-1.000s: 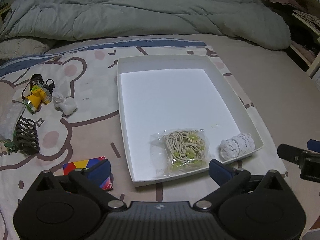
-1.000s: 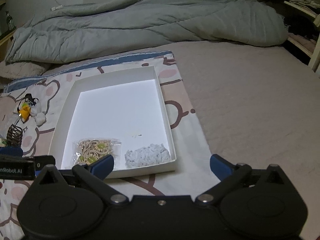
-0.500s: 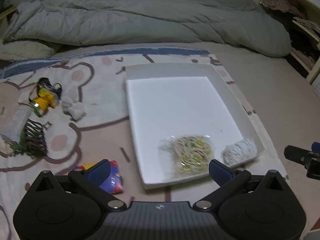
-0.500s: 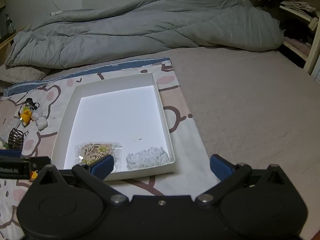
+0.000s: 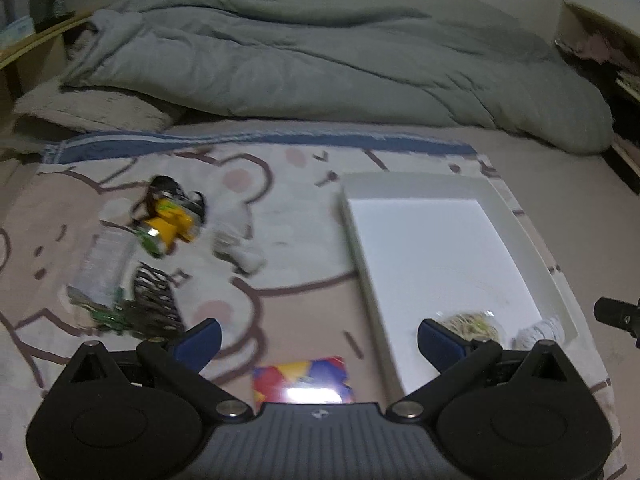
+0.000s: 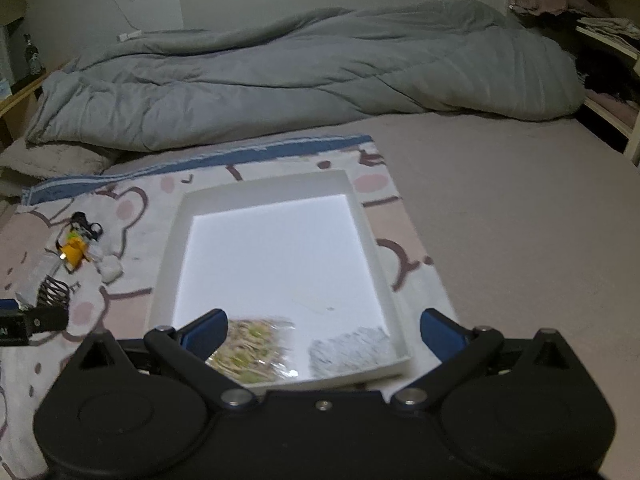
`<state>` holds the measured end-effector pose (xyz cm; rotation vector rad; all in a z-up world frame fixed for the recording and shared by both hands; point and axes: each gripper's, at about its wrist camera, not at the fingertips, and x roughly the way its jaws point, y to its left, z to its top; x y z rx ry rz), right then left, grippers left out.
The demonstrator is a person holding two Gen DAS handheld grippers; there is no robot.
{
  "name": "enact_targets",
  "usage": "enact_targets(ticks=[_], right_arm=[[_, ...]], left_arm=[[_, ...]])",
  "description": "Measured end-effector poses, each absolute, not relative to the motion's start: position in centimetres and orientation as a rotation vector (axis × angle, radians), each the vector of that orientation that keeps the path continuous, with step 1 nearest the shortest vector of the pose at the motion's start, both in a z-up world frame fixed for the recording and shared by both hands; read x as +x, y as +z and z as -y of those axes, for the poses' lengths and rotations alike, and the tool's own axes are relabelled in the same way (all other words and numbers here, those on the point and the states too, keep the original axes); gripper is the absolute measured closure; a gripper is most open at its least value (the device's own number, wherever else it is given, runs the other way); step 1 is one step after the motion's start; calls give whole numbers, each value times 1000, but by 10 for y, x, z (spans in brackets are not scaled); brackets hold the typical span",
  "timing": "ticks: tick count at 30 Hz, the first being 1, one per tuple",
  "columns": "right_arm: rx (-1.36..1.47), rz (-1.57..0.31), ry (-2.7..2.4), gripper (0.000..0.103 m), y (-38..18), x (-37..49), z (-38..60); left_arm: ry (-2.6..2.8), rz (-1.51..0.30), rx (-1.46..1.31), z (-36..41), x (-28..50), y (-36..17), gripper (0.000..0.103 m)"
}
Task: Organize objects
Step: 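Lift both tools away from the tray toward the remaining items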
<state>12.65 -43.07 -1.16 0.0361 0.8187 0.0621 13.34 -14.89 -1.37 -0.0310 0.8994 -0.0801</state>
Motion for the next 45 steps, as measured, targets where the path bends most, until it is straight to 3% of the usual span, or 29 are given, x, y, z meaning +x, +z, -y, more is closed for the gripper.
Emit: enact_targets(ticks=[24, 38, 45], right_arm=[[79, -606, 232, 0, 40, 138, 304], [48, -554, 219, 0, 31, 147, 265], [79, -626, 275, 0, 11, 157, 257]], left_arm=[[22, -640, 1, 10, 111, 54, 0], [63, -562, 3, -34, 126, 39, 0], [81, -580, 34, -56, 151, 16, 0]])
